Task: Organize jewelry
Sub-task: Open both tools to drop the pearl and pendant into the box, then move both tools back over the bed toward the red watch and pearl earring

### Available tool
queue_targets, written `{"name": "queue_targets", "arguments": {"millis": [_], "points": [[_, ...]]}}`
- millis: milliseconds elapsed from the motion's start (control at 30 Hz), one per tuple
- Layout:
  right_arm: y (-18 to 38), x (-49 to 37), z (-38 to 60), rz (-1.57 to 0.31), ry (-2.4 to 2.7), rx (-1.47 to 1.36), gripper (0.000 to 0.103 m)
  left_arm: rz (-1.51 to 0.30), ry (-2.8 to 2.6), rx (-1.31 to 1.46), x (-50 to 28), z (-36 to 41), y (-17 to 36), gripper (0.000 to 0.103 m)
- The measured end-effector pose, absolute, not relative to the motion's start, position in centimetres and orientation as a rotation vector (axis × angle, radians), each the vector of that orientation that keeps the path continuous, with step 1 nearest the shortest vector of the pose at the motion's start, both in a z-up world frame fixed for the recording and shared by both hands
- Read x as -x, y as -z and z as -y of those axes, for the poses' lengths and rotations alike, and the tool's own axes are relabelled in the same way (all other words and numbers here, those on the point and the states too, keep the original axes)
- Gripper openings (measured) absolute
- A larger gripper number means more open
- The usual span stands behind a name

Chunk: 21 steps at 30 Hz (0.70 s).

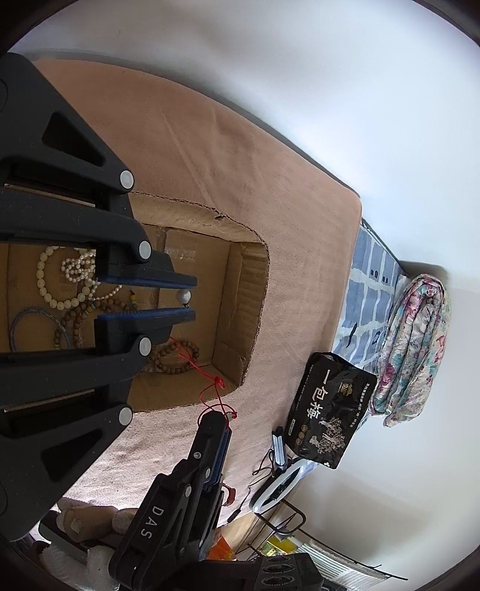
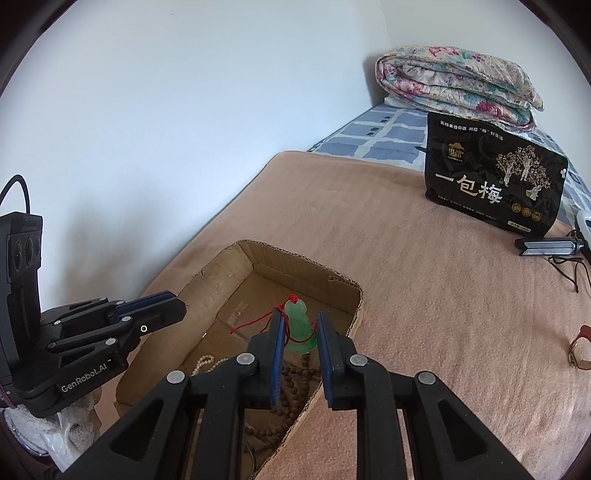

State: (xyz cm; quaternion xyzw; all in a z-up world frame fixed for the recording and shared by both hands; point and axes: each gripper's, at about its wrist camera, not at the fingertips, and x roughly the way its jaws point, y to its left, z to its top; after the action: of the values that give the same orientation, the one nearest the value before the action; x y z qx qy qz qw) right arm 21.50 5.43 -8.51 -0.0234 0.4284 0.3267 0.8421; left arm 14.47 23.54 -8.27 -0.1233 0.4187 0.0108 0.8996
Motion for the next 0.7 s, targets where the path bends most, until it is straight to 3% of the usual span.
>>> {"name": "queue_targets", "arguments": {"millis": [167,267,333,433,533,700], "points": [[8.3,-21.3,-5.5,-0.902,-0.698,0.04,0.02,-0.865,-0.028,0.252,-14.5,-23.6,8.3,0.009],[8.0,-21.1,-5.4,-0.889,-0.69,0.036,0.039,-0.874,-0.043,0.245,-14.7,-23.6,8.5,0.013],[7.8,-20.9,-5.3,-0.884,-0.682,0.036,0.058,-0.87,-0.045,0.247,-14.6,-23.6,8.5,0.036],[7.4,-20.6,-5.0,-0.865,-0.661,0.045,0.077,-0.863,-0.061,0.24,-14.5,-23.6,8.3,0.038],[7.1,-20.4,-4.7,-0.854,-0.645,0.051,0.087,-0.859,-0.068,0.244,-14.2,-23.6,8.1,0.038],[6.7,-20.2,-3.8,-0.85,-0.621,0.04,0.092,-0.851,-0.073,0.246,-13.9,-23.5,7.7,0.038]]}}
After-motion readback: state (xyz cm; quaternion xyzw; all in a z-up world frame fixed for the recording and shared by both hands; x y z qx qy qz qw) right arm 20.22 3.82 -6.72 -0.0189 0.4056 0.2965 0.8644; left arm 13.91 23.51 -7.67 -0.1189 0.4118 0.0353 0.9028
